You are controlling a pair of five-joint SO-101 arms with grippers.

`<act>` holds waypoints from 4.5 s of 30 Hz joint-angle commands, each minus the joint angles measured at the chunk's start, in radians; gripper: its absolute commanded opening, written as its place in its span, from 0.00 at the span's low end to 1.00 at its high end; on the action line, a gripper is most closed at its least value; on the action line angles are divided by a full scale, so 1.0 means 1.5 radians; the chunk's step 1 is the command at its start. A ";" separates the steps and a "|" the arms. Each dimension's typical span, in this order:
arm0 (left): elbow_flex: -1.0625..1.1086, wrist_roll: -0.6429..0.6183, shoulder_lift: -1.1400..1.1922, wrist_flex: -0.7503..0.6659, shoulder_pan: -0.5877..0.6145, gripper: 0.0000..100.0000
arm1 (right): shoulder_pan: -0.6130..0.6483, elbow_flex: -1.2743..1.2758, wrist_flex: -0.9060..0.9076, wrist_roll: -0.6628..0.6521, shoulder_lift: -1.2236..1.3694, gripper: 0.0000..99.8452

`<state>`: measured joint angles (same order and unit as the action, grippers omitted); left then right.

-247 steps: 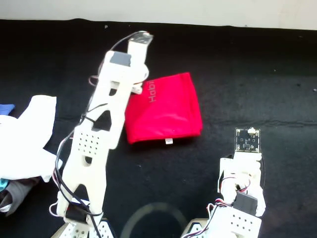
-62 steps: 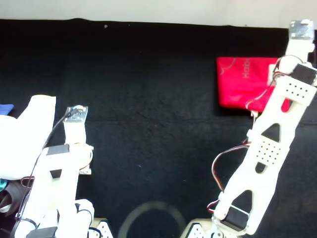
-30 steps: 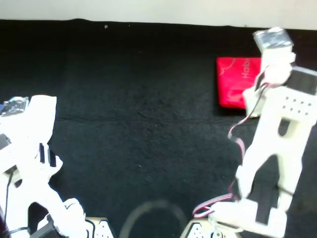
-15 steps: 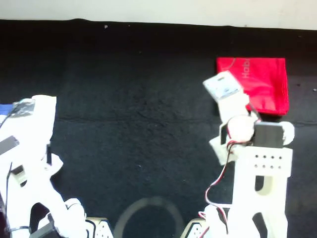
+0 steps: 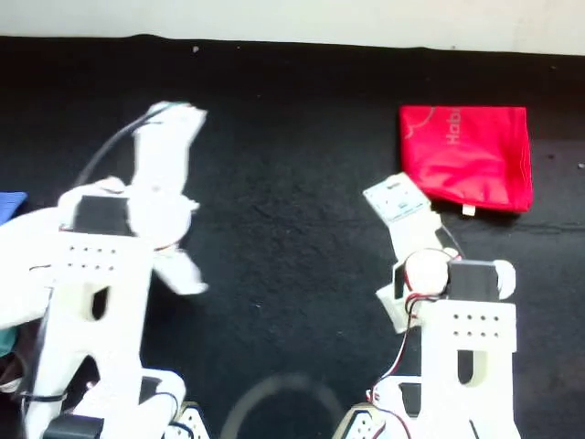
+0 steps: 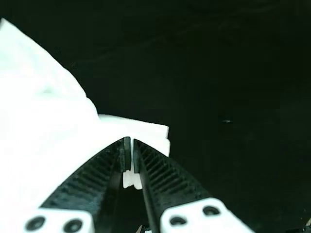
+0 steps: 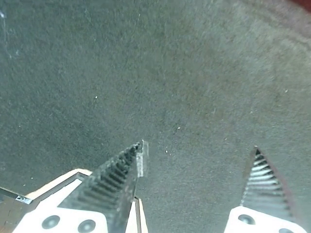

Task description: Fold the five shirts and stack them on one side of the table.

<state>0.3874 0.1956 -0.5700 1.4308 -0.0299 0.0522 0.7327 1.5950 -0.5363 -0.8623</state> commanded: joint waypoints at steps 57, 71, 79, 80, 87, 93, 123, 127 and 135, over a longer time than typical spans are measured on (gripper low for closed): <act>0.500 -0.007 -0.004 -0.245 0.002 0.23 | 0.005 0.084 -0.051 0.089 -0.031 0.31; 0.479 0.088 -0.010 -0.255 0.004 0.01 | 0.006 0.090 -0.056 0.089 -0.031 0.31; 0.302 0.091 -0.010 -0.173 0.037 0.01 | 0.007 0.091 -0.083 0.089 -0.027 0.31; 0.264 0.091 -0.010 -0.150 0.049 0.01 | 0.007 0.091 -0.092 0.089 -0.026 0.31; 0.030 0.091 -0.010 -0.077 0.141 0.01 | 0.097 0.096 -0.132 0.089 -0.025 0.31; -0.025 0.128 -0.005 -0.079 0.183 0.01 | 0.299 0.170 -0.241 0.183 -0.025 0.32; -0.031 0.178 -0.009 -0.076 0.227 0.01 | 0.429 0.320 -0.521 0.254 0.246 0.01; -0.031 0.178 -0.010 -0.075 0.227 0.01 | 0.356 0.319 -0.521 0.236 0.213 0.01; -0.043 0.177 -0.011 -0.074 0.130 0.01 | 0.127 0.265 -0.518 0.114 0.077 0.01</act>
<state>0.3844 0.4580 -0.5700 1.3096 0.2371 0.3959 1.2083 0.8216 -0.3122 -0.6705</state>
